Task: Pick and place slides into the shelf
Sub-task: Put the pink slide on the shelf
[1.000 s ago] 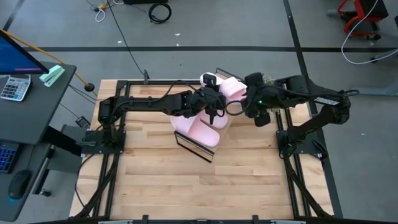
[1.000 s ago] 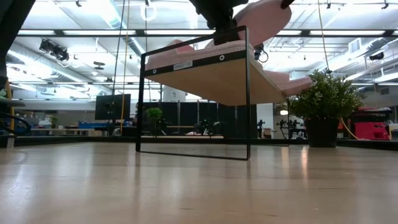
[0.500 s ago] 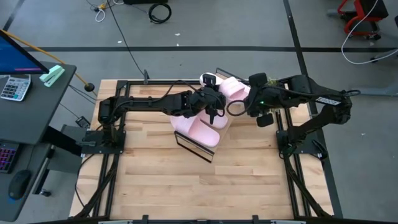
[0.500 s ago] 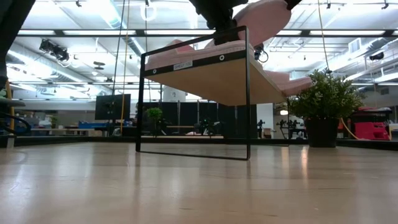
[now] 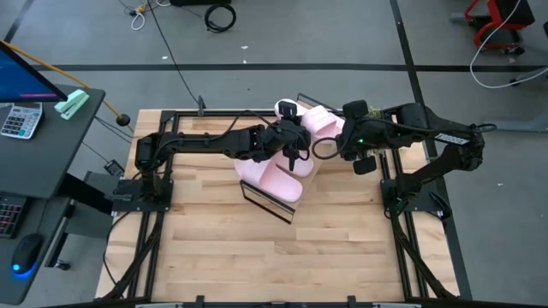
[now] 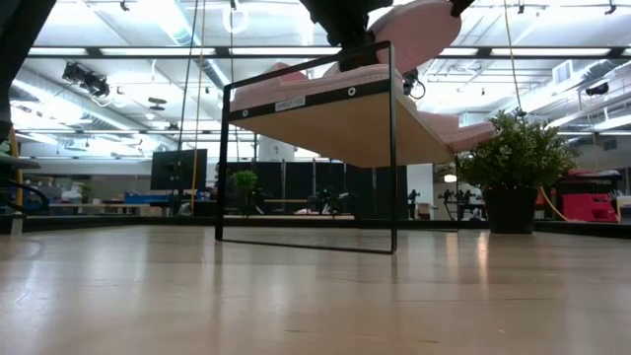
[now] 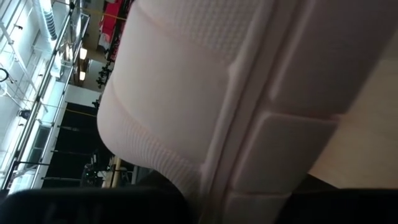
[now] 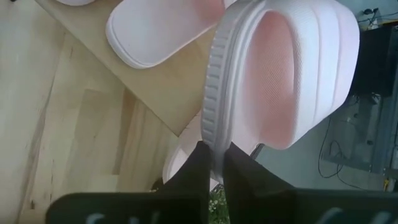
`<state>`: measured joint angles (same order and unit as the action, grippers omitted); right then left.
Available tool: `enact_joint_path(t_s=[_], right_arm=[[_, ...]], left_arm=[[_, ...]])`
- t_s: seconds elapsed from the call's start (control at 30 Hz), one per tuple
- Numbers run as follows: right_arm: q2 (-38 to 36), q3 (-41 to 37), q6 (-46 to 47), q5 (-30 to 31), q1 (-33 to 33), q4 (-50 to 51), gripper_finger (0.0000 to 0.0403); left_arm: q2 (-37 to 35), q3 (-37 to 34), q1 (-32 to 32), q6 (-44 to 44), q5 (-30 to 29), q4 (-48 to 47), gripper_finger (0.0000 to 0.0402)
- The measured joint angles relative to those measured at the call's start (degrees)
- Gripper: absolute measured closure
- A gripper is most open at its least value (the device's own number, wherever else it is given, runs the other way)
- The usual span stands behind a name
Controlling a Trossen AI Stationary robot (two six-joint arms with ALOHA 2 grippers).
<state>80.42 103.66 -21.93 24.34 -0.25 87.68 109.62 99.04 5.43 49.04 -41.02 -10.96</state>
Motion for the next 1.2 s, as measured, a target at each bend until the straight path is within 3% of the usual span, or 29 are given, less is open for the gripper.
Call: enact_joint_path(t_s=[0.23,0.4,0.83,1.2], right_arm=[[0.0,0.0,0.0,-0.2,0.0,0.0,0.0357],[0.0,0.0,0.0,-4.4,0.0,0.0,0.0339],[0.0,0.0,-0.2,-4.8,0.0,-1.6,0.0253],[0.0,0.0,-0.8,-1.5,-0.3,-2.5,0.0253]], left_arm=[[0.0,0.0,0.0,-0.4,-0.2,0.0,0.0284],[0.0,0.0,-0.1,-0.4,0.0,0.0,0.0290],[0.0,0.0,0.0,-0.4,-0.5,0.4,0.0292],[-0.3,0.0,-0.1,-0.4,-0.5,1.8,0.0293]])
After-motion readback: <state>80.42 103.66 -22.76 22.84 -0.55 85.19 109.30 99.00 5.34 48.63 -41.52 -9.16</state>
